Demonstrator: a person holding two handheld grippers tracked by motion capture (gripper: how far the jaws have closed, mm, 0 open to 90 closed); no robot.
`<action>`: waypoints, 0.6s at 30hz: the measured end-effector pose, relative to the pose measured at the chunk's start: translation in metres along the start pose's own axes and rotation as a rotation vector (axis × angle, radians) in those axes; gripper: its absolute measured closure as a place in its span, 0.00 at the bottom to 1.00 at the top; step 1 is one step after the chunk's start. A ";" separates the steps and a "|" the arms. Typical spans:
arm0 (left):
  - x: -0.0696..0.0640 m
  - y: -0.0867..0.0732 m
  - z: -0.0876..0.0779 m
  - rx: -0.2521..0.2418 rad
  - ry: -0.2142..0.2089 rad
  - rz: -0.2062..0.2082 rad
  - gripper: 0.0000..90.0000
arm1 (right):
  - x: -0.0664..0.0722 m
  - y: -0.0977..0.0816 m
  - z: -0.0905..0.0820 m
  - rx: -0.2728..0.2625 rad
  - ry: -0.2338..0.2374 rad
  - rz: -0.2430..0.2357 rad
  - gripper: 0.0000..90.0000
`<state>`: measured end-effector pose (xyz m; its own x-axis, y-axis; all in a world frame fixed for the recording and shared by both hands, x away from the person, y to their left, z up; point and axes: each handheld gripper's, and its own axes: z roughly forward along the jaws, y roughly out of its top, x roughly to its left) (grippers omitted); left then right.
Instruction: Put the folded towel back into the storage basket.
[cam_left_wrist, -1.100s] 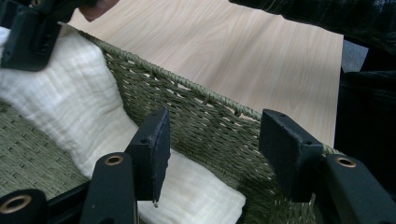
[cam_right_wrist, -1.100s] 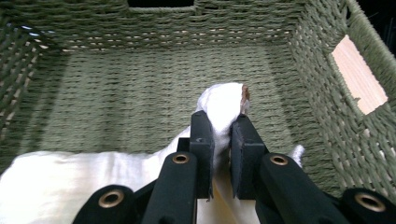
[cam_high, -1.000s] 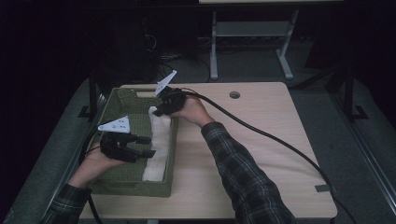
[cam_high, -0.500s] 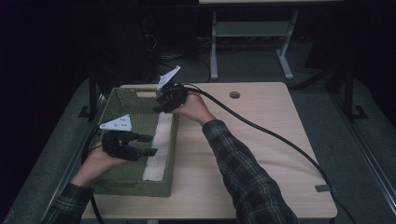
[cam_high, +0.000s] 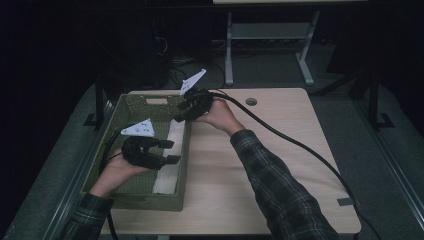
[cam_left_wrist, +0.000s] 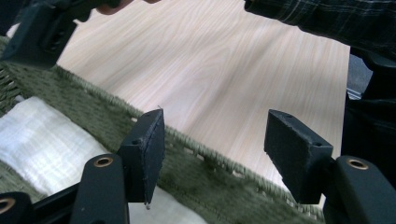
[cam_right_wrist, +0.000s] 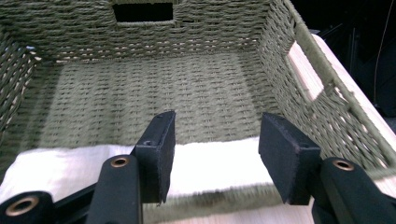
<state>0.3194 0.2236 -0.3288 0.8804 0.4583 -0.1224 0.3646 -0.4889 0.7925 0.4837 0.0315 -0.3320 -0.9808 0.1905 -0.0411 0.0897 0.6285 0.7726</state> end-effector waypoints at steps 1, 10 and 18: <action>-0.001 0.002 0.002 -0.005 0.003 -0.002 0.42 | 0.000 -0.002 -0.004 -0.004 -0.001 -0.002 0.50; -0.013 0.019 0.017 -0.008 0.029 0.010 0.39 | -0.001 -0.017 -0.033 -0.026 -0.005 0.003 0.48; -0.026 0.032 0.038 -0.019 0.051 0.000 0.34 | -0.004 -0.041 -0.059 -0.042 -0.024 0.013 0.48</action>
<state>0.3193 0.1677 -0.3233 0.8634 0.4960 -0.0921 0.3586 -0.4749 0.8037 0.4735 -0.0395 -0.3260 -0.9752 0.2167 -0.0455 0.0946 0.5934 0.7993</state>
